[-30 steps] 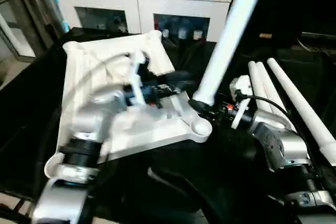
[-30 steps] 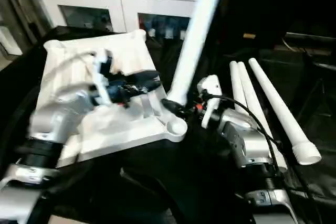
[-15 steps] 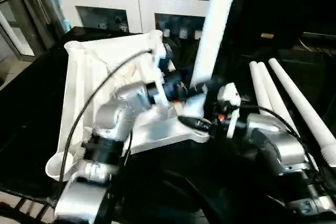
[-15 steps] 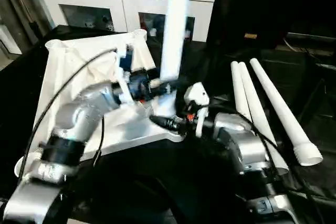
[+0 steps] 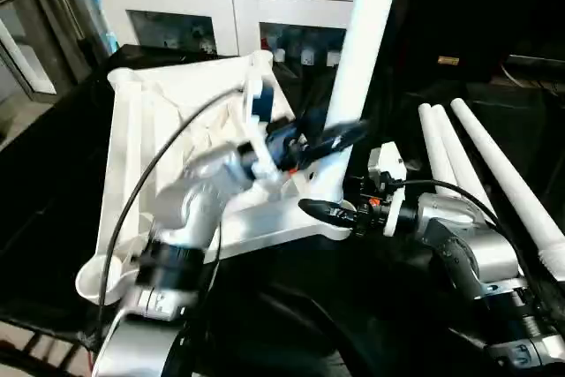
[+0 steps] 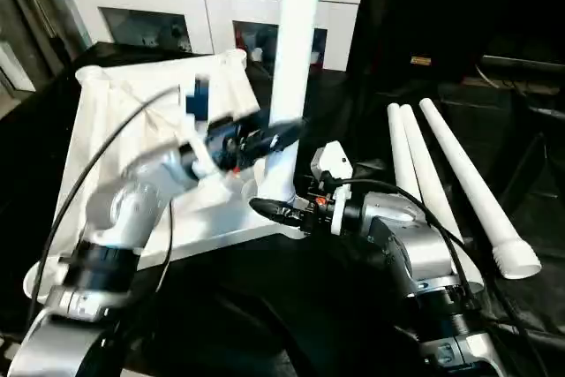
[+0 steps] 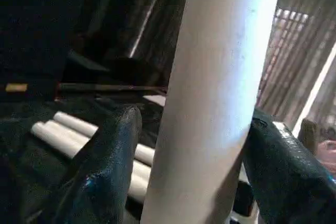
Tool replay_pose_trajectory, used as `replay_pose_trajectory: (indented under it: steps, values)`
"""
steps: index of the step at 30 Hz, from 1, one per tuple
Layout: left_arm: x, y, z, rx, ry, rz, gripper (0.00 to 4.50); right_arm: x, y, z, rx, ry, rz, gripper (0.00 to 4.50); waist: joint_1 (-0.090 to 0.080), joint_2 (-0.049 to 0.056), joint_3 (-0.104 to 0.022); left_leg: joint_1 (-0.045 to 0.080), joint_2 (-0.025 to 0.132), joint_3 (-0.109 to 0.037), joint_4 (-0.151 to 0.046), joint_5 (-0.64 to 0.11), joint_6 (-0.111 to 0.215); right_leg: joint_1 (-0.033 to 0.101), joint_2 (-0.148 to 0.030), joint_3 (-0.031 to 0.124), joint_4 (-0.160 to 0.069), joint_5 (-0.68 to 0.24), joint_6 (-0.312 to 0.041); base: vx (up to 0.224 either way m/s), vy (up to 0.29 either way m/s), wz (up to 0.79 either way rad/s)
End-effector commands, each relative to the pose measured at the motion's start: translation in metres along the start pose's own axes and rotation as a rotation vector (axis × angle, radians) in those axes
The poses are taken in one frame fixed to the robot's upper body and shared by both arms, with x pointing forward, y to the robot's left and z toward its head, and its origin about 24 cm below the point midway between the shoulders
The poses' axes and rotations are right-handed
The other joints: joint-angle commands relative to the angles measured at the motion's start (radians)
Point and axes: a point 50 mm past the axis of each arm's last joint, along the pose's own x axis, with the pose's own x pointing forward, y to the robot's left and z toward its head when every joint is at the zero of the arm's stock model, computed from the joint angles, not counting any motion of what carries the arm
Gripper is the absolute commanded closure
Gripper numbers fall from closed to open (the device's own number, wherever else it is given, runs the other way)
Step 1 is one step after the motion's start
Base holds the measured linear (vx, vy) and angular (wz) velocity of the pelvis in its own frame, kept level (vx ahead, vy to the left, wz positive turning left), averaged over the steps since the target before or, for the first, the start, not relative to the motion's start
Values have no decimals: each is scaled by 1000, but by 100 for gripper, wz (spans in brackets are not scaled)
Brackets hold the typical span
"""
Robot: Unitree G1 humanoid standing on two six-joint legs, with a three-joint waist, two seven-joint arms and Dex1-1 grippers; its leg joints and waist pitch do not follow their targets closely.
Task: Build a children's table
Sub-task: Insert table leg to table base
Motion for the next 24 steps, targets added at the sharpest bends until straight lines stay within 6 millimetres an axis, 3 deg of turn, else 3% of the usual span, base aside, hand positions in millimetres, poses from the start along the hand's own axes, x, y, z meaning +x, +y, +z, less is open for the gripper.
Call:
replay_pose_trajectory:
  steps: [1, 3, 9, 12, 24]
  values:
    - [-5, 0, 0, 18, 22, 33, 178, 1, 4, 8, -25, -28, 36, 176, 1, -10, -69, 16, 47, -12, -65, -129, 82, 53, -65, 28, -65, -97, -253, 0, 0, 0]
    - [-8, -2, -3, 17, 37, 26, 190, 1, 5, 8, -24, -28, 37, 176, 2, -14, -69, 15, 47, -12, -65, -128, 84, 55, -66, 28, -63, -80, -257, 0, 0, 0]
    - [-12, -1, -3, 26, 44, 67, 239, 1, 5, 7, -21, -26, 42, 176, 7, -15, -66, 16, 45, -12, -65, -136, 74, 54, -67, 29, -65, -113, -246, 0, 0, 0]
    - [-12, -2, -3, 51, 35, 102, 248, 3, 6, 6, -20, -25, 51, 176, 7, -14, -67, 15, 46, -12, -64, -125, 75, 55, -67, 29, -62, -84, -251, 0, 0, 0]
    - [-11, -6, -1, 65, -10, 166, 249, 1, 5, 7, -62, -23, 21, 176, 7, -12, -69, 15, 44, -12, -61, -118, 79, 56, -65, 28, -61, -70, -253, 0, 0, 0]
